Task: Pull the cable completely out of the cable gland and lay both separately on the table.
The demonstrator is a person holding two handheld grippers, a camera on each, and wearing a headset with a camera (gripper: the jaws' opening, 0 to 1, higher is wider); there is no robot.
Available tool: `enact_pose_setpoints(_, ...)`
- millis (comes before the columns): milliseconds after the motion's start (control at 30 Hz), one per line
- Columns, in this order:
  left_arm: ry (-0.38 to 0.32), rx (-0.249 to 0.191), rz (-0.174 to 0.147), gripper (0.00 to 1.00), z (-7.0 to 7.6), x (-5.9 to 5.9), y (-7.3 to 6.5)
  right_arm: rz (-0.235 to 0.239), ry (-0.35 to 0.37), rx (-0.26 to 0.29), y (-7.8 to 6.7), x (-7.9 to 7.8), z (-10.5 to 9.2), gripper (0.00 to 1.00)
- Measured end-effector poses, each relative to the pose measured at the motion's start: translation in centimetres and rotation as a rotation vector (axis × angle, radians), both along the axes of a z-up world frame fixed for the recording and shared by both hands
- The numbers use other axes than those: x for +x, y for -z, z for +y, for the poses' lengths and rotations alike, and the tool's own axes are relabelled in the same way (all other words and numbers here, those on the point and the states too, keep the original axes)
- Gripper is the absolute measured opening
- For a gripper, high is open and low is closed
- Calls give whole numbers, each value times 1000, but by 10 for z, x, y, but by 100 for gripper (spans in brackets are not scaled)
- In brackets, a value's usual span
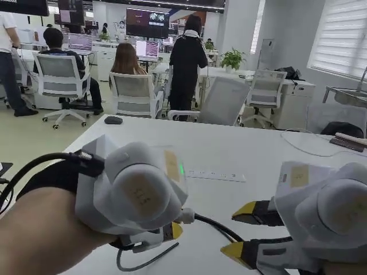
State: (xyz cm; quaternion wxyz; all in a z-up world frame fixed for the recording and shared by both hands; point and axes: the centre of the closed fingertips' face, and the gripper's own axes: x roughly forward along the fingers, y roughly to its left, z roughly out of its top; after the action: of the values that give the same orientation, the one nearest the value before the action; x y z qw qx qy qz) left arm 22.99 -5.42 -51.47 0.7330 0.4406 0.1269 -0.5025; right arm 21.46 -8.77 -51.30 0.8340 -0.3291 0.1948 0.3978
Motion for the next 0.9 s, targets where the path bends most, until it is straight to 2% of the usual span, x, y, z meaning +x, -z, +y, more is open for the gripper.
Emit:
enact_pose_setpoints(67, 5, 0, 3, 17, -1, -2, 1, -18, -33, 35, -10, -1, 13, 23)
enact_pose_setpoints(133, 9, 4, 4, 17, -2, -4, 2, -26, -51, 43, -15, -2, 21, 18)
enact_pose_setpoints(267, 12, 2, 4, 17, -3, -5, 2, -20, -76, -23, -5, -1, 23, 10)
enact_pose_setpoints(333, 12, -1, 3, 17, -3, -5, 1, -2, -90, -15, -3, -4, 25, 3)
enact_pose_setpoints(700, 14, -2, 6, 17, -3, -3, 1, 11, -58, -7, -2, -3, 7, 3)
enact_pose_setpoints(900, 5, -6, 3, 17, 0, 0, 0, 20, -18, -27, 5, -1, -9, 3)
